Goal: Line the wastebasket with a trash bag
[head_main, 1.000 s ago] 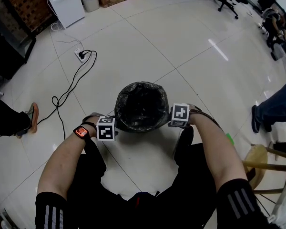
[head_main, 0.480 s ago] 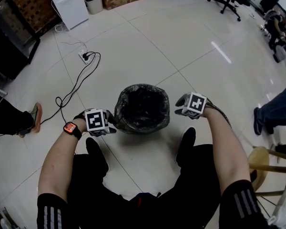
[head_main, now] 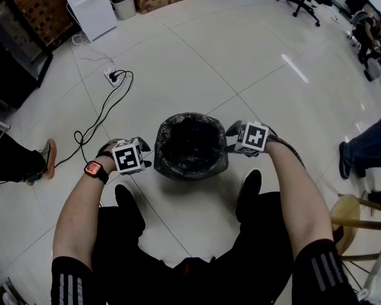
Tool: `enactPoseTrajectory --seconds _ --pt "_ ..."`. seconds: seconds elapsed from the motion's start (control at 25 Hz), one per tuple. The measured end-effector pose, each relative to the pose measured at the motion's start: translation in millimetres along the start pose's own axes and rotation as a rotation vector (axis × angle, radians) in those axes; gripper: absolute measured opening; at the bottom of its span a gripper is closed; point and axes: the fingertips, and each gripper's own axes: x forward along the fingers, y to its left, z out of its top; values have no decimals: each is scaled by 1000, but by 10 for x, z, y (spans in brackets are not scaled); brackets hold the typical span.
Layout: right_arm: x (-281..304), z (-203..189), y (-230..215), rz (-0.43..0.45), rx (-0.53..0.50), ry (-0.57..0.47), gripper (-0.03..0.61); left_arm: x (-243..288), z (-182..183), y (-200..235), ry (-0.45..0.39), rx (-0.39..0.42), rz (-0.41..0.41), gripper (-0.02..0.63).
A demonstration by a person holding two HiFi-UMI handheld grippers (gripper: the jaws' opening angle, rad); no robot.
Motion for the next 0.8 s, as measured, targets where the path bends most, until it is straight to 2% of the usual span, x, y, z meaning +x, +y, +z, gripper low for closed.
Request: enactPoseTrajectory --seconds 0.12,0.2,0.4,0.56,0.8 --pt "6 9 9 -6 -27 13 245 -25 14 257 0 17 89 212" --pt "27 21 30 4 -31 14 269 6 47 374 -8 20 119 222" --pt "147 54 104 49 -43 33 304 160 113 450 13 32 82 236" --pt "164 36 29 16 -68 63 305 261 122 453 31 40 56 235" --pt "201 -90 -26 37 -20 75 323 368 58 475 48 45 44 236"
